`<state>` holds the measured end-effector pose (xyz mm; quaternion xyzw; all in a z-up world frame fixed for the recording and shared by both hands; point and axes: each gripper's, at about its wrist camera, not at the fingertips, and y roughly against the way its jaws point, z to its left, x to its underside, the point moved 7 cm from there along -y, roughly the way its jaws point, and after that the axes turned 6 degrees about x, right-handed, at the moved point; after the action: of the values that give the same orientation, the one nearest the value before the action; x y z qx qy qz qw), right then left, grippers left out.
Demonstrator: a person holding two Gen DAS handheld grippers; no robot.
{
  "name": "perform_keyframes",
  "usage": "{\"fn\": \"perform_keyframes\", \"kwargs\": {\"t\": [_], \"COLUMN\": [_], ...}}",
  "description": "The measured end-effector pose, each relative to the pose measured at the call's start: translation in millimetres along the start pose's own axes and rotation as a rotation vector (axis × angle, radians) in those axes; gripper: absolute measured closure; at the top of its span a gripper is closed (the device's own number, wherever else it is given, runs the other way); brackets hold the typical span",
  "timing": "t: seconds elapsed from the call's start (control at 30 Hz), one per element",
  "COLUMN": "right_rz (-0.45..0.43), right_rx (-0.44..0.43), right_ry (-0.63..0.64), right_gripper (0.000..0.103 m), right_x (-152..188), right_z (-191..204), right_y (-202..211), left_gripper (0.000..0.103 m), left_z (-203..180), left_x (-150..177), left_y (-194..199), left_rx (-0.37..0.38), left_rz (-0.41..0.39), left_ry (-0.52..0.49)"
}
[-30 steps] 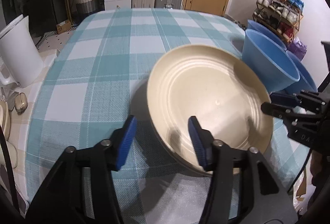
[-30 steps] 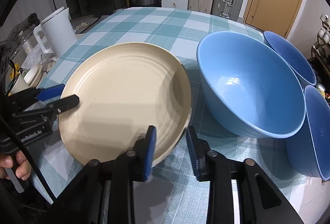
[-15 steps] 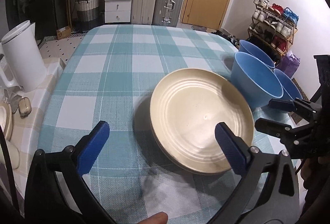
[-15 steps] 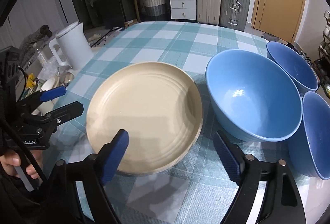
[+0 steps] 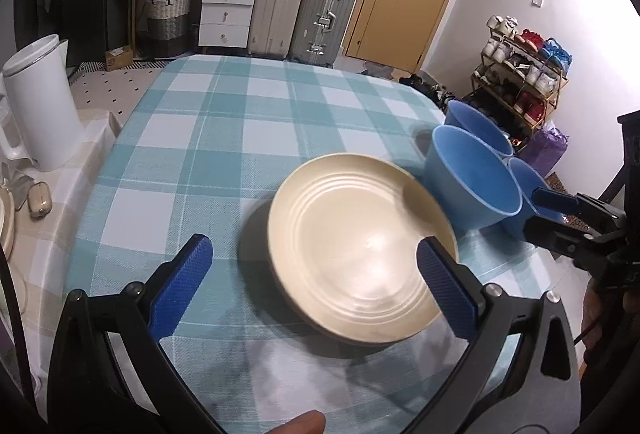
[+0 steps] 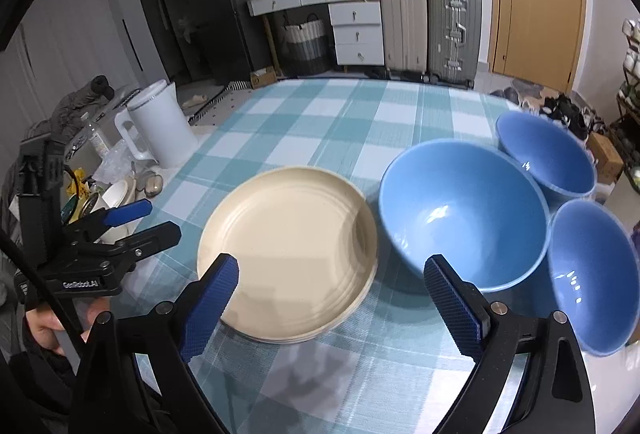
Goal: Organize plates and bowls
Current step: 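Withdraw both tools up from the plate stack toward the blue bowls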
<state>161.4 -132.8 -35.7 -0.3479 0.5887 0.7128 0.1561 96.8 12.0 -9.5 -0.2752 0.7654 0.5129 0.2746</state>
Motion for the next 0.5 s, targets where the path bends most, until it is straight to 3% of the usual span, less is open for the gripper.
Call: {"fn": "perform_keyframes", "kwargs": {"t": [0.5], "right_rz": [-0.057], "right_rx": [0.033], "right_ry": [-0.059], "right_gripper": [0.001], "right_x": [-19.2], "right_z": [-61.1], "right_y": [46.8], "left_gripper": [0.001], "left_z": [-52.8], "left_x": [-44.7], "left_y": [-3.3], "left_rx": [0.041], "left_rz": [-0.009], "left_ry": [-0.051]}}
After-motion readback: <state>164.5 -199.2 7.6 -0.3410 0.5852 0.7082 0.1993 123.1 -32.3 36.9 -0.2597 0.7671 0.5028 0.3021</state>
